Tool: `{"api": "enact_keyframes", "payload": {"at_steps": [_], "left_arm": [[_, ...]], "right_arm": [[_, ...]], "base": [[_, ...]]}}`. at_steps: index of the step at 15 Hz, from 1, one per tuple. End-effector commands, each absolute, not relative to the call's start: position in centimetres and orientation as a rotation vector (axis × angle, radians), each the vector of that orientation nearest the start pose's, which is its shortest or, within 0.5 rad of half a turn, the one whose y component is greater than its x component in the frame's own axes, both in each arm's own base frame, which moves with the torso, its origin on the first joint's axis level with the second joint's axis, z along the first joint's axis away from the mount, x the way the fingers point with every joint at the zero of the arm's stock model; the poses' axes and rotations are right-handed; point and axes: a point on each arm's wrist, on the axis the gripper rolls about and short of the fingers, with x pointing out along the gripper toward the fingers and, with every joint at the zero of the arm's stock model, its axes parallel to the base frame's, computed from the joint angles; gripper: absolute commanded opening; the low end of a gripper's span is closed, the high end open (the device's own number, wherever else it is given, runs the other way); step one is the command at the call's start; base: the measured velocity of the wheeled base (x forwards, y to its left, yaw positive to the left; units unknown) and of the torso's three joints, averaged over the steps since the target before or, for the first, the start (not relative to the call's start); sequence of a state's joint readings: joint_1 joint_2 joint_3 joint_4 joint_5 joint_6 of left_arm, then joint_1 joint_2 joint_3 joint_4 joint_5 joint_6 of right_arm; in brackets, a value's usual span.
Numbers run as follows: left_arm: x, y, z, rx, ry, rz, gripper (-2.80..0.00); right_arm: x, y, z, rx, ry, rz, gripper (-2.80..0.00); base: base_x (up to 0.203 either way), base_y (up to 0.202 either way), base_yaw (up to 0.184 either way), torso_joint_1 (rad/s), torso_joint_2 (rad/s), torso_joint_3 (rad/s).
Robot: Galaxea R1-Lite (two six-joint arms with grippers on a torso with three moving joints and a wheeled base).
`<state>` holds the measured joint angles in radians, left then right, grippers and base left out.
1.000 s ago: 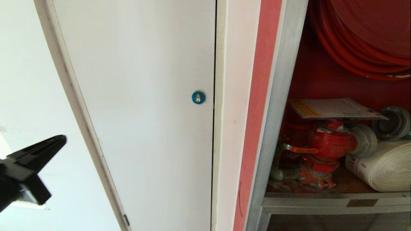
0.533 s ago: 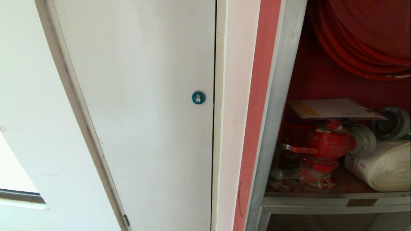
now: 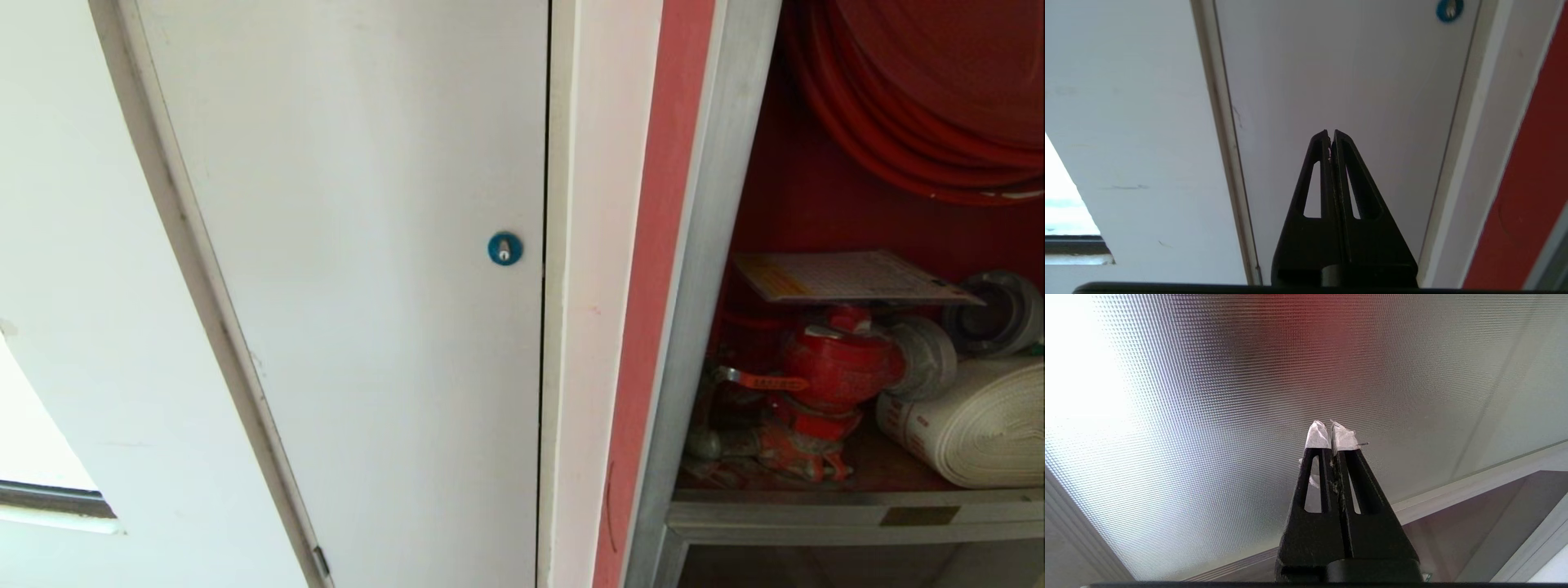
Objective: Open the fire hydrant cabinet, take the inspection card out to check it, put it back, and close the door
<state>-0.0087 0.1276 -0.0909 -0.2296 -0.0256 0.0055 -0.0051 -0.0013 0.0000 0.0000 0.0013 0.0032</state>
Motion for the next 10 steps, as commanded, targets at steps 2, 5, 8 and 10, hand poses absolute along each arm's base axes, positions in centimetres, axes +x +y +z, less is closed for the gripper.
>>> {"api": "enact_keyframes", "payload": {"at_steps": [2,5,8,10], "left_arm": [[-2.5,-0.1,9.1,0.022,-0.144,-0.069,-2.80],[-2.3,-0.1,8.4,0.036,-0.084,-0.060,-2.80],[-2.3,0.0,7.8,0.055,-0.025,0.000,-2.80],[-2.3,0.0,7.7,0.066,-0.011,-0.001,-2.80]], "right_arm": [[-2.3,0.0,7.5,0.003,-0.002,-0.003,-2.80],[-2.3,0.0,7.5,0.003,-0.002,-0.004,-2.80],[-2.3,0.0,7.5,0.003,-0.002,-0.004,-2.80],[-2.3,0.0,7.5,0.003,-0.002,-0.003,-2.80]], "base": [[0.000,0.000,0.000,0.000,0.00,0.000],[0.000,0.000,0.000,0.000,0.00,0.000],[0.000,0.000,0.000,0.000,0.00,0.000],[0.000,0.000,0.000,0.000,0.00,0.000]]}}
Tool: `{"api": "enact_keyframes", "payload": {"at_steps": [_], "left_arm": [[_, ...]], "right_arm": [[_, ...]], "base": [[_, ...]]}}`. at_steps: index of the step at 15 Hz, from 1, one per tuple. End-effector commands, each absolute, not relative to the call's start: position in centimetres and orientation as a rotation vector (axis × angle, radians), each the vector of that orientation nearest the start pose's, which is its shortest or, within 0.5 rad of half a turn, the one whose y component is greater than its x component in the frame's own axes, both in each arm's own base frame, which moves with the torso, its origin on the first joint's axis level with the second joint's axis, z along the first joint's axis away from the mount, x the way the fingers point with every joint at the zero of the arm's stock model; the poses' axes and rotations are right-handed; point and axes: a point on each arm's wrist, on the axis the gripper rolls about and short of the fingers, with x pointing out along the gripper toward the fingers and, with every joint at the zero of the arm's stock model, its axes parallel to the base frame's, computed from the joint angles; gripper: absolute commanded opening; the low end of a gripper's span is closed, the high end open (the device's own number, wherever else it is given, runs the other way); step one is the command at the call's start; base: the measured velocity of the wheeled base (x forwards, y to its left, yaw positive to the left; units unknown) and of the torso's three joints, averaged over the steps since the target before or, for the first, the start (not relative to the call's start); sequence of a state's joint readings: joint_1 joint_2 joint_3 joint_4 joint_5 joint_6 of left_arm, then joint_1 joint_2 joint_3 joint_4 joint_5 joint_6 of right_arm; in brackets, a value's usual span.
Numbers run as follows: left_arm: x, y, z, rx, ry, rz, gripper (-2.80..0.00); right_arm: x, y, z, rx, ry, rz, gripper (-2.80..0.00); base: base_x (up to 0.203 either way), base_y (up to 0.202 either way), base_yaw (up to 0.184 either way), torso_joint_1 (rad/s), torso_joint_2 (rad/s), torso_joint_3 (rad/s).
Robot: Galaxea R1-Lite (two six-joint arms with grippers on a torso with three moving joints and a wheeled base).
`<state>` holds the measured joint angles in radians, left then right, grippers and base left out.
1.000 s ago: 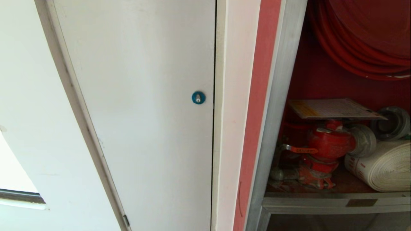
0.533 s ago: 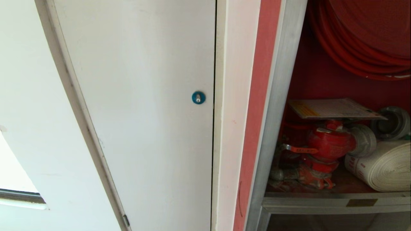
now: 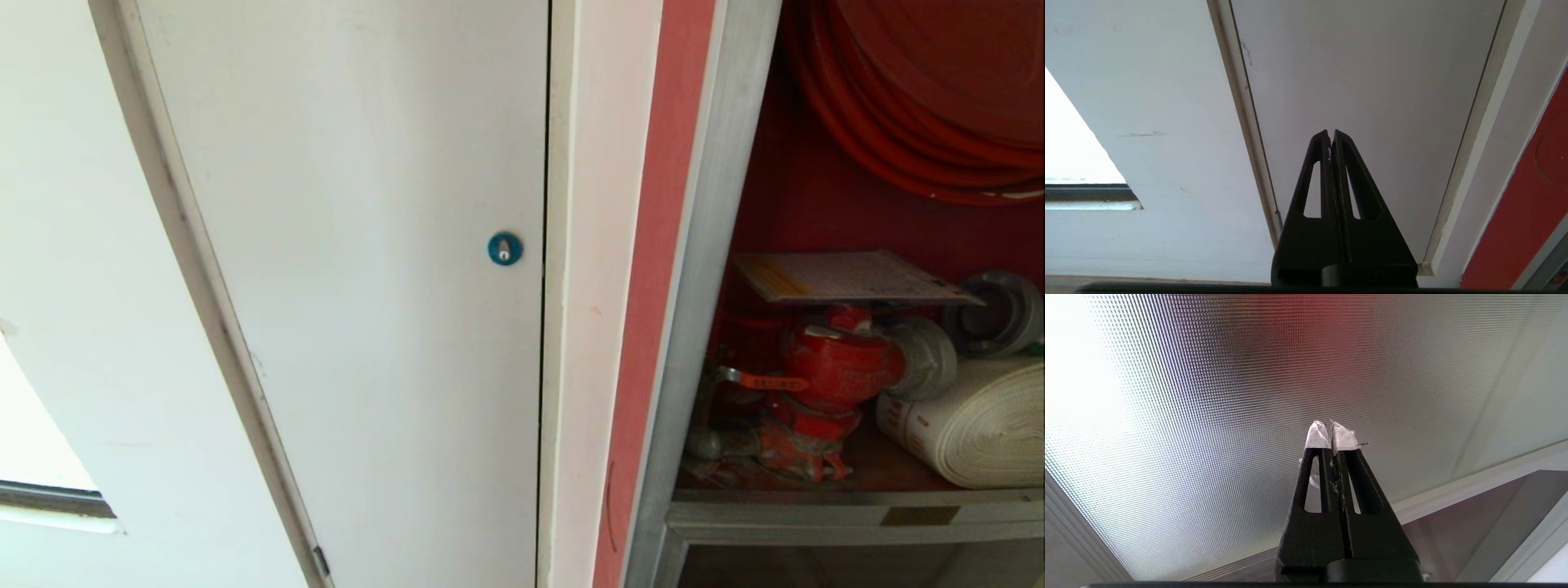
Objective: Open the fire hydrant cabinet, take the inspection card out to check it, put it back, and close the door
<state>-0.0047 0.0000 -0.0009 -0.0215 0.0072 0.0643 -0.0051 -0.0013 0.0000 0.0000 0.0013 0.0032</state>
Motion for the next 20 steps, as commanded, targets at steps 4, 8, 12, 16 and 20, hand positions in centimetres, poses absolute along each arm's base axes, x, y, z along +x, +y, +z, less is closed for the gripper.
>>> {"api": "enact_keyframes", "payload": {"at_steps": [4,8,12,16,20], "left_arm": [[-2.28,-0.03,7.67,0.057,-0.013,-0.021,-2.80],[-2.28,-0.03,7.67,0.057,-0.013,-0.021,-2.80],[-2.28,-0.03,7.67,0.057,-0.013,-0.021,-2.80],[-2.28,-0.02,7.67,0.048,-0.013,-0.020,-2.80],[-2.28,-0.02,7.69,0.035,-0.014,-0.017,-2.80]], "right_arm": [[-2.29,0.01,7.54,0.003,-0.002,-0.003,-2.80],[-2.29,0.02,7.54,0.003,-0.002,-0.005,-2.80],[-2.29,0.02,7.54,0.003,-0.002,-0.004,-2.80],[-2.29,0.01,7.54,0.003,-0.002,-0.003,-2.80],[-2.29,0.01,7.54,0.003,-0.002,-0.003,-2.80]], "base": [[0.000,0.000,0.000,0.000,0.00,0.000],[0.000,0.000,0.000,0.000,0.00,0.000],[0.000,0.000,0.000,0.000,0.00,0.000],[0.000,0.000,0.000,0.000,0.00,0.000],[0.000,0.000,0.000,0.000,0.00,0.000]]}}
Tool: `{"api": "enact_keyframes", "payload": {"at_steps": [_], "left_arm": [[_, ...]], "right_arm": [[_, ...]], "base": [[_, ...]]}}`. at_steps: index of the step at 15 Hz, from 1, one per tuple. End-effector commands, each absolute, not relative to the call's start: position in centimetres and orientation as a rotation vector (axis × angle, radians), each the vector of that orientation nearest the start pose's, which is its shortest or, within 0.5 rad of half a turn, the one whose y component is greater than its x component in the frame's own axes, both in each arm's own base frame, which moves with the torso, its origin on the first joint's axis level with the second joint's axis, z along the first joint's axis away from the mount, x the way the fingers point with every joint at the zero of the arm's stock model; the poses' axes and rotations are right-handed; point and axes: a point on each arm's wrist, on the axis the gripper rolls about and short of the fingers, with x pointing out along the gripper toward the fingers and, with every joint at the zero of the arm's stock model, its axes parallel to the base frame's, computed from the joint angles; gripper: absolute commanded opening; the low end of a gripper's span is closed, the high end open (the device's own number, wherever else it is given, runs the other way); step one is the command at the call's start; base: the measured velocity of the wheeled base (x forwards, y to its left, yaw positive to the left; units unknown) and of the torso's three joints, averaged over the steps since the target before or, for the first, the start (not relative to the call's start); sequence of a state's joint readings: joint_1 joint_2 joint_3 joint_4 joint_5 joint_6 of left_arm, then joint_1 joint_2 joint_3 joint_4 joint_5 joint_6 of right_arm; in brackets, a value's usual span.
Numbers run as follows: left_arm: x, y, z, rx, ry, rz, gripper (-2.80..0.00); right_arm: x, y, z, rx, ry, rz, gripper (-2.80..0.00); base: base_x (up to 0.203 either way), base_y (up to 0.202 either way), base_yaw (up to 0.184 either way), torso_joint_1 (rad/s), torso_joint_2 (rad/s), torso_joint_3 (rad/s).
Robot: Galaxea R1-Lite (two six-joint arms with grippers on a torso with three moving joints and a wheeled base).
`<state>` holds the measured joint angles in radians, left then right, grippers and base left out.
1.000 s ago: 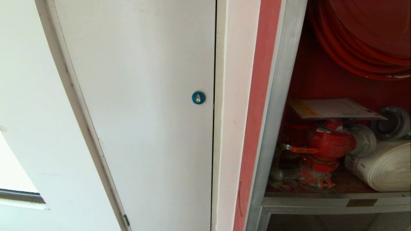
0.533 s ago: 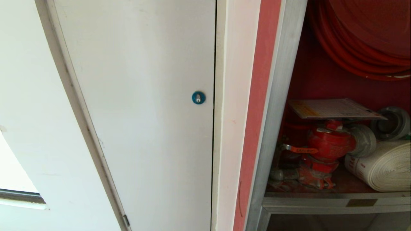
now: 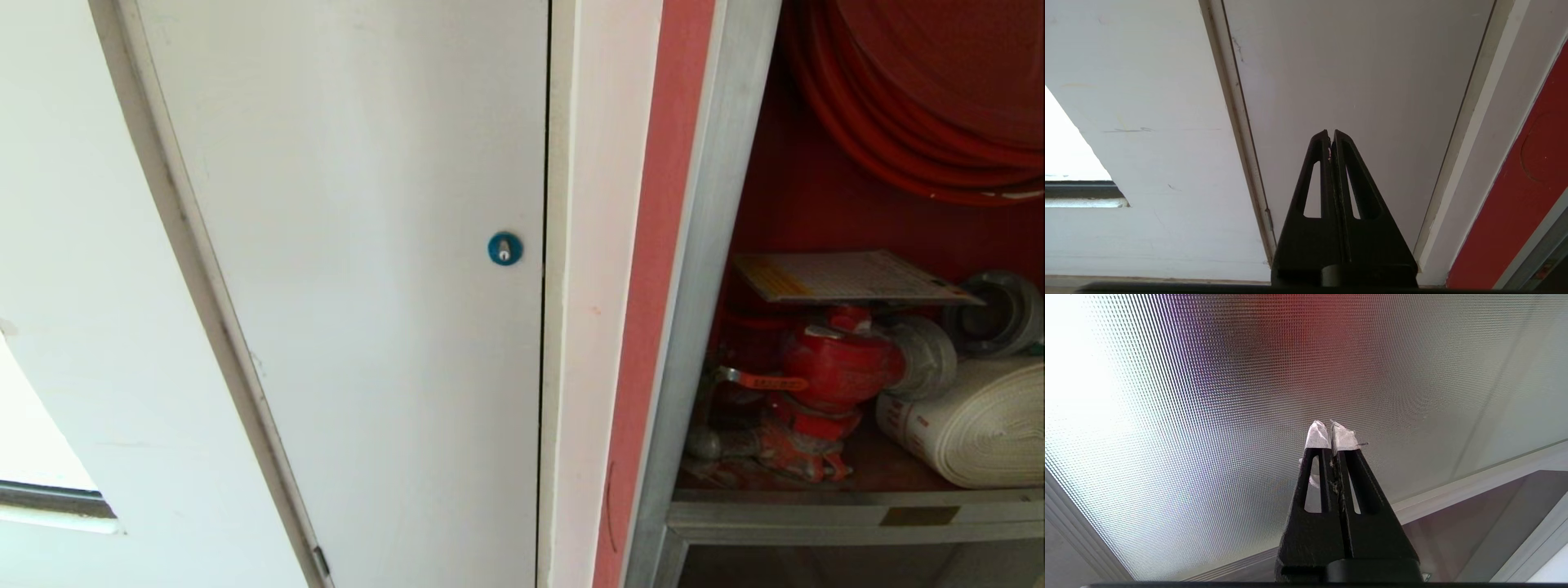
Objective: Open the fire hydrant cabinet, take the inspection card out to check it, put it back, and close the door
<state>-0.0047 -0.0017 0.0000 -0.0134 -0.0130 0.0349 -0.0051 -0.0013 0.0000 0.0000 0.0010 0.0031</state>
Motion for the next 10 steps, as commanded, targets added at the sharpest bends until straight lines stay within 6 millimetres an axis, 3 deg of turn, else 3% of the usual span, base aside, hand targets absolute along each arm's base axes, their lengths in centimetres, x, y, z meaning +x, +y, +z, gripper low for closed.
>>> {"api": "enact_keyframes", "payload": {"at_steps": [1,10], "left_arm": [[-2.28,-0.02,7.69,0.039,-0.014,-0.018,-2.80],[-2.33,-0.03,7.62,0.099,0.002,-0.025,-2.80]], "right_arm": [[-2.29,0.01,7.54,0.003,-0.002,-0.003,-2.80],[-2.29,0.02,7.54,0.003,-0.002,-0.005,-2.80]], "base": [[0.000,0.000,0.000,0.000,0.00,0.000],[-0.007,0.000,0.000,0.000,0.00,0.000]]}}
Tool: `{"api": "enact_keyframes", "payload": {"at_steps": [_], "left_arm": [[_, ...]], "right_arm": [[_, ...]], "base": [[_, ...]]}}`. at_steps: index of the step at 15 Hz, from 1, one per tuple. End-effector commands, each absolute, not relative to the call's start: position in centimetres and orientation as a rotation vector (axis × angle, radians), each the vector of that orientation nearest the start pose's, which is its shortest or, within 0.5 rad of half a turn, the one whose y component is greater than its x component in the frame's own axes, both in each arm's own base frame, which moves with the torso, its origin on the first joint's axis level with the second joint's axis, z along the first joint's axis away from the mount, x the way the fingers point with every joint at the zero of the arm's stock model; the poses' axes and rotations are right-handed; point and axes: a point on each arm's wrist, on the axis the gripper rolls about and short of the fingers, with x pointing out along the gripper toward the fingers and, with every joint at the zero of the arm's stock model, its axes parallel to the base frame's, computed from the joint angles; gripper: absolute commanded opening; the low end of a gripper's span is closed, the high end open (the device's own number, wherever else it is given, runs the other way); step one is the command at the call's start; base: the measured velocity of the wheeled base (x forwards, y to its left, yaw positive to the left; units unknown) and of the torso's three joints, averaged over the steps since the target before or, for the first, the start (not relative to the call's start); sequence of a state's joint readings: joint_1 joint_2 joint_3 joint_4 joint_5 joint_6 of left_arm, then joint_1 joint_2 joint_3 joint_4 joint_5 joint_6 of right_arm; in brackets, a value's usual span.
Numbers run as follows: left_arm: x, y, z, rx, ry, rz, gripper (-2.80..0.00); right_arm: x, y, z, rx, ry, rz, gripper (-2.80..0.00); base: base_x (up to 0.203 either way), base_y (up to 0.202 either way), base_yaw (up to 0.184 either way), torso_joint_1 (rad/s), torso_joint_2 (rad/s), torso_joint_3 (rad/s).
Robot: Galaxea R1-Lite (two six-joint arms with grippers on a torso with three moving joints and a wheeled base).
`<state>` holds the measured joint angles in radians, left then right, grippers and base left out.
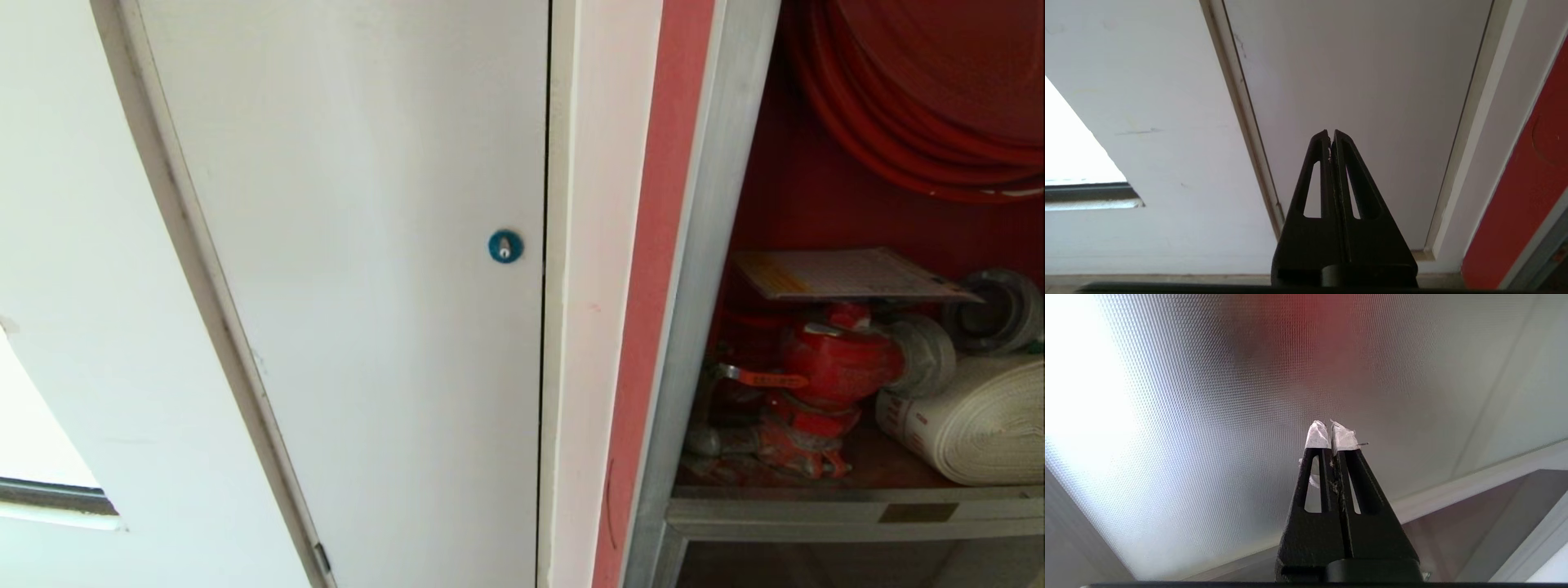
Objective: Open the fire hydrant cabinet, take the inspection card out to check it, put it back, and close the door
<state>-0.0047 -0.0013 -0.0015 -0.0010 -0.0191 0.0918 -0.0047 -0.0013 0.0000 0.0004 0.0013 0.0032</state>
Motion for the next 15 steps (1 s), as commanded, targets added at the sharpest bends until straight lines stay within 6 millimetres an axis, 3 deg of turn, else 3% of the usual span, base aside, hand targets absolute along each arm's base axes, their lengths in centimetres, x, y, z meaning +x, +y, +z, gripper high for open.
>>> {"api": "enact_keyframes", "payload": {"at_steps": [1,15], "left_arm": [[-2.35,-0.04,7.62,0.104,0.007,-0.027,-2.80],[-2.35,-0.05,7.61,0.133,0.007,-0.033,-2.80]], "right_arm": [[-2.29,0.01,7.54,0.003,-0.002,-0.003,-2.80],[-2.29,0.02,7.54,0.003,-0.002,-0.004,-2.80]], "base": [[-0.160,0.000,0.001,0.017,0.01,-0.002],[-0.196,0.000,0.001,-0.001,0.00,0.002]]}}
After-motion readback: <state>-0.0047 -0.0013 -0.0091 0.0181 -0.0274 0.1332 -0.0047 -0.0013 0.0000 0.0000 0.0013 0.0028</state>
